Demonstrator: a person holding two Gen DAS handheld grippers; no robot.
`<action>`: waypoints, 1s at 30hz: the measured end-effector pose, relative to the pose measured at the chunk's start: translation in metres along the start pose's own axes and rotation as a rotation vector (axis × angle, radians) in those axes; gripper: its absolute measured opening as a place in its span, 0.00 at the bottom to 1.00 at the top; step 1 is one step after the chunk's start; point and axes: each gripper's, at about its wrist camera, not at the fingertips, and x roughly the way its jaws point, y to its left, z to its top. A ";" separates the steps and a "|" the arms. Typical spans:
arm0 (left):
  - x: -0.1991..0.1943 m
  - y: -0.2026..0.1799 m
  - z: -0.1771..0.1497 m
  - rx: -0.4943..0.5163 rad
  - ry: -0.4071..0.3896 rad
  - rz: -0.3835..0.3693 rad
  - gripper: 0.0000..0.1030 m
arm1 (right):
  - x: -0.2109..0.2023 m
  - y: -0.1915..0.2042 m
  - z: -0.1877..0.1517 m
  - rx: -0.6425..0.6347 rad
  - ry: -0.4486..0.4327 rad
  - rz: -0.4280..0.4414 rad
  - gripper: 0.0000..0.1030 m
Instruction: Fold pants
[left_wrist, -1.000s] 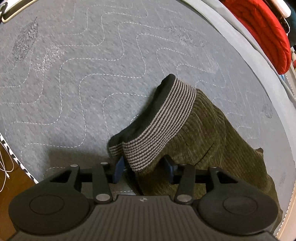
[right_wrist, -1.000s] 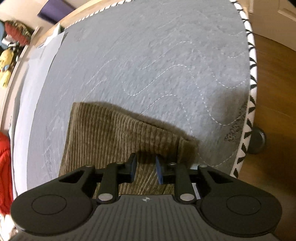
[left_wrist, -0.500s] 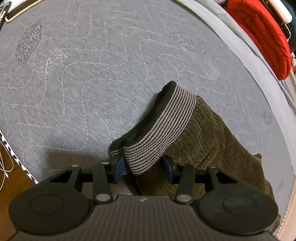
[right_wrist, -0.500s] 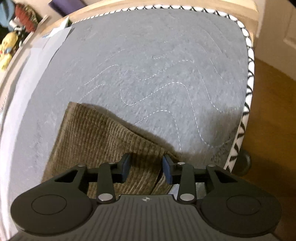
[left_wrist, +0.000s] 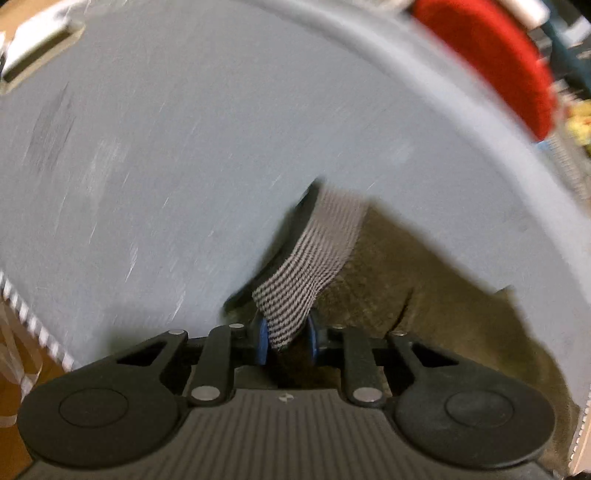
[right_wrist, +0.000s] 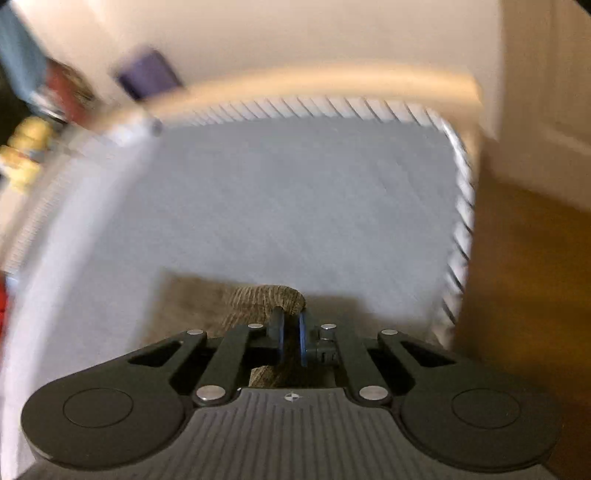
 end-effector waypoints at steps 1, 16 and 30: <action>0.004 0.000 0.000 -0.005 0.020 0.014 0.25 | 0.015 -0.005 -0.003 0.004 0.074 -0.050 0.07; -0.047 -0.050 -0.006 0.226 -0.292 0.016 0.45 | -0.011 0.037 -0.013 -0.312 -0.066 0.076 0.20; -0.005 -0.059 0.000 0.212 -0.084 0.007 0.24 | 0.017 0.077 -0.024 -0.351 0.095 0.051 0.23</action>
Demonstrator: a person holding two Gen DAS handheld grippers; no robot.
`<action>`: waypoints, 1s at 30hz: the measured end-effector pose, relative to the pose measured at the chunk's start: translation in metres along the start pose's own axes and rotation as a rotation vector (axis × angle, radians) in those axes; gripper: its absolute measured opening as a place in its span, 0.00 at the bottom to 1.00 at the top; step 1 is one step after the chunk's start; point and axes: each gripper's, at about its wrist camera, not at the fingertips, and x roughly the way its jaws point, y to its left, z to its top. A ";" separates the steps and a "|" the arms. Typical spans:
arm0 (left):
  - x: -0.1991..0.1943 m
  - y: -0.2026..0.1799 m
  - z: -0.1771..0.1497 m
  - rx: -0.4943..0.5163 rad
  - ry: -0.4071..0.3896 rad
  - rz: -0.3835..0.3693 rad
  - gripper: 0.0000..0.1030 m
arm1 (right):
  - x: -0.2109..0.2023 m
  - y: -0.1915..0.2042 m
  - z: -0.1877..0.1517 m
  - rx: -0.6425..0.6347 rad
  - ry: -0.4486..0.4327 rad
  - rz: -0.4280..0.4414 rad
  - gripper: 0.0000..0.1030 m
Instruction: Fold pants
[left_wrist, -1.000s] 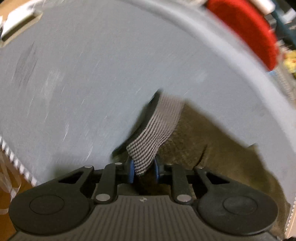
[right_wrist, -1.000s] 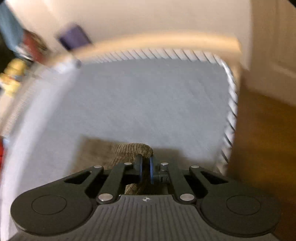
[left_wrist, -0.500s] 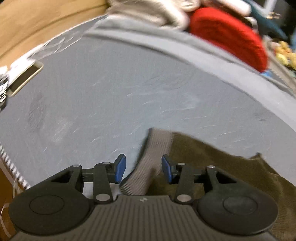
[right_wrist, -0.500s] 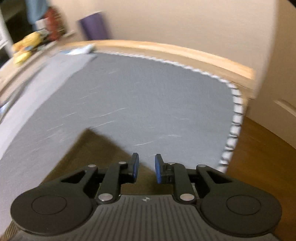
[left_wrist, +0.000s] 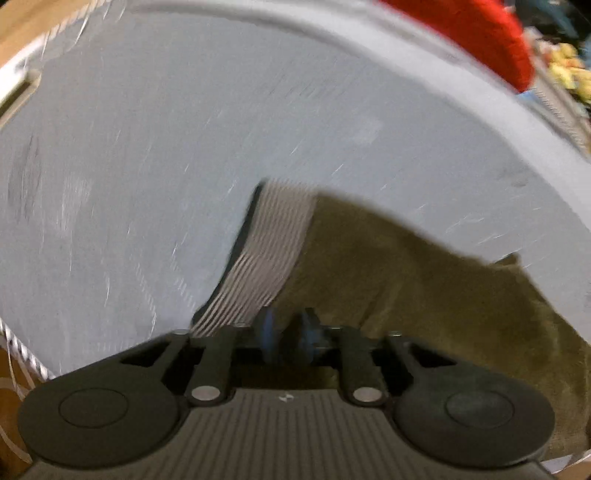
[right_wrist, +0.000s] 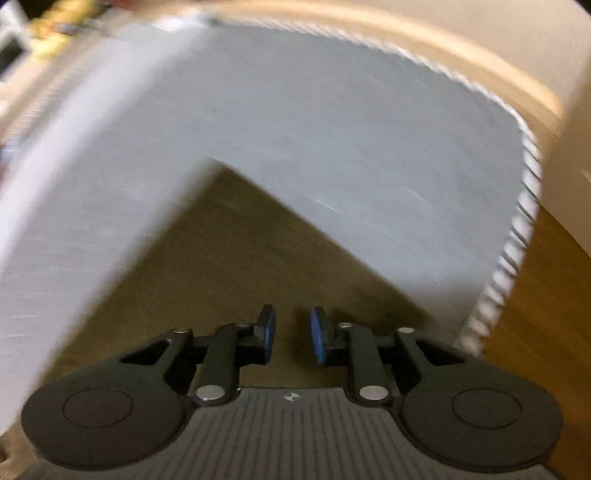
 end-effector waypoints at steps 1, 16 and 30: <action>-0.003 -0.003 0.004 0.013 -0.020 -0.019 0.24 | -0.008 0.018 0.000 -0.047 -0.038 0.066 0.22; 0.048 0.006 0.014 -0.006 0.109 0.020 0.21 | -0.025 0.300 -0.104 -0.728 0.034 0.687 0.07; 0.044 0.006 0.006 0.015 0.124 0.018 0.21 | 0.009 0.432 -0.216 -0.949 0.384 0.831 0.29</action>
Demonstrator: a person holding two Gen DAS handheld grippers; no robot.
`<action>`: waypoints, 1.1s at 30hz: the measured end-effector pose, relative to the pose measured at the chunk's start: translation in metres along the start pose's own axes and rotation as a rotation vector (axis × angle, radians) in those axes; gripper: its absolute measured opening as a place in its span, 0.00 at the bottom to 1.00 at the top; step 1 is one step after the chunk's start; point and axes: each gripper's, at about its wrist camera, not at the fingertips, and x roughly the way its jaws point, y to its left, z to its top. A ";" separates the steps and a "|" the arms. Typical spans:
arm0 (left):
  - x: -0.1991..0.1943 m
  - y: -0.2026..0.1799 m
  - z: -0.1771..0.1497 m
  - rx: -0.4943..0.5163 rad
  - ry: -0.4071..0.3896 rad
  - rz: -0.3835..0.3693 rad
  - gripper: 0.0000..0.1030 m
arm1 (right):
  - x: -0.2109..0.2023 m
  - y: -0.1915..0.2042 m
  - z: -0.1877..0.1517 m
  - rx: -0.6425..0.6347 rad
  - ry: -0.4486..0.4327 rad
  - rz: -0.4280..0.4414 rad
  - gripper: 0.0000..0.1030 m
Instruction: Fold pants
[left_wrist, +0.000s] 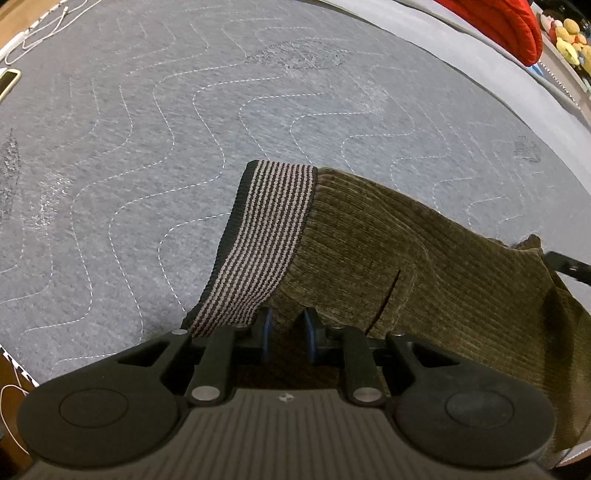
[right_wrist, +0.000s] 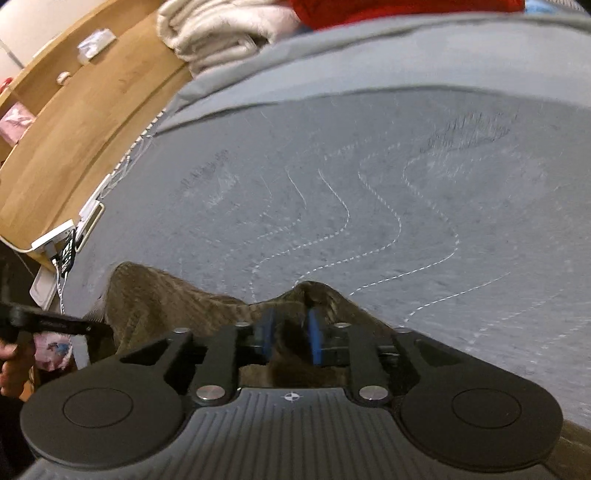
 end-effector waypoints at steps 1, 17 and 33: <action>0.000 0.001 0.000 -0.001 0.001 -0.006 0.21 | 0.009 -0.006 0.002 0.023 0.020 0.014 0.30; -0.004 0.001 -0.003 0.030 0.000 -0.052 0.22 | -0.006 -0.005 0.040 -0.035 -0.169 -0.055 0.04; -0.013 -0.019 -0.001 0.056 -0.035 -0.034 0.38 | -0.035 -0.017 -0.017 -0.342 0.142 -0.154 0.43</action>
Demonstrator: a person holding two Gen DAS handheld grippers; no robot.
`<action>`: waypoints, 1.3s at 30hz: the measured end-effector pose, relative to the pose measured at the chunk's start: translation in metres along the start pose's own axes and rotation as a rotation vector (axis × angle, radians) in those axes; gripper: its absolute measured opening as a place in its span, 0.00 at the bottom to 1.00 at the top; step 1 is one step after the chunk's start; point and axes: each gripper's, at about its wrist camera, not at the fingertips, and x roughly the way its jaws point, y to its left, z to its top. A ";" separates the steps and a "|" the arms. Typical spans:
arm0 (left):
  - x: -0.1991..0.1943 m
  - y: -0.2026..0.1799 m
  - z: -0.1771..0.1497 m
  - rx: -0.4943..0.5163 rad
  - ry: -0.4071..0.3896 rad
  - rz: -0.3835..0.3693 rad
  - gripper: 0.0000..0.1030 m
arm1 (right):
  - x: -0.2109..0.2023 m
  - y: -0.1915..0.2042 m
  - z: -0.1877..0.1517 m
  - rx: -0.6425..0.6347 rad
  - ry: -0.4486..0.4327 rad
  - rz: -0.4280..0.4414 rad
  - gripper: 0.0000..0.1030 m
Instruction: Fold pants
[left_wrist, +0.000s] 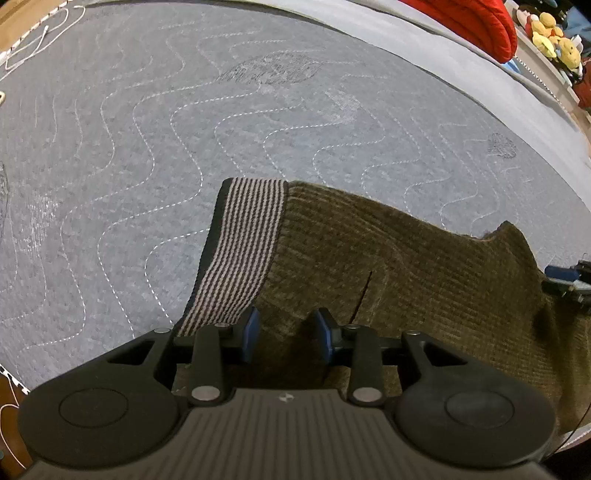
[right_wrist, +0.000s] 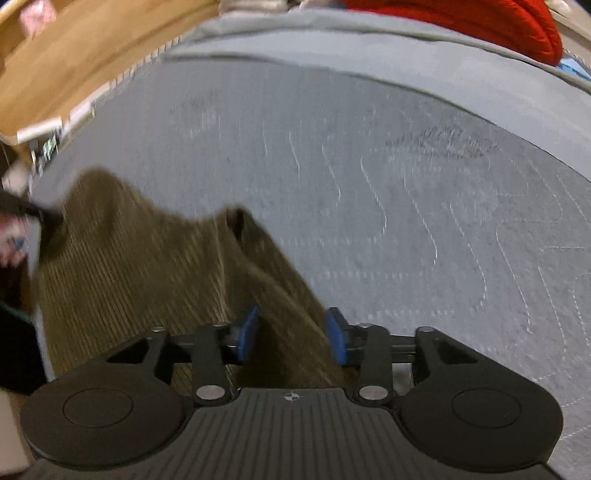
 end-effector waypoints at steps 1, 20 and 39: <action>0.000 -0.002 0.000 0.004 -0.002 0.000 0.38 | 0.003 0.003 -0.003 -0.029 0.016 -0.019 0.43; -0.026 -0.010 0.007 -0.007 -0.137 -0.147 0.39 | -0.034 -0.012 -0.002 0.078 -0.140 -0.102 0.09; -0.027 -0.030 0.014 -0.009 -0.172 -0.175 0.39 | -0.082 -0.062 -0.068 0.240 -0.098 -0.180 0.10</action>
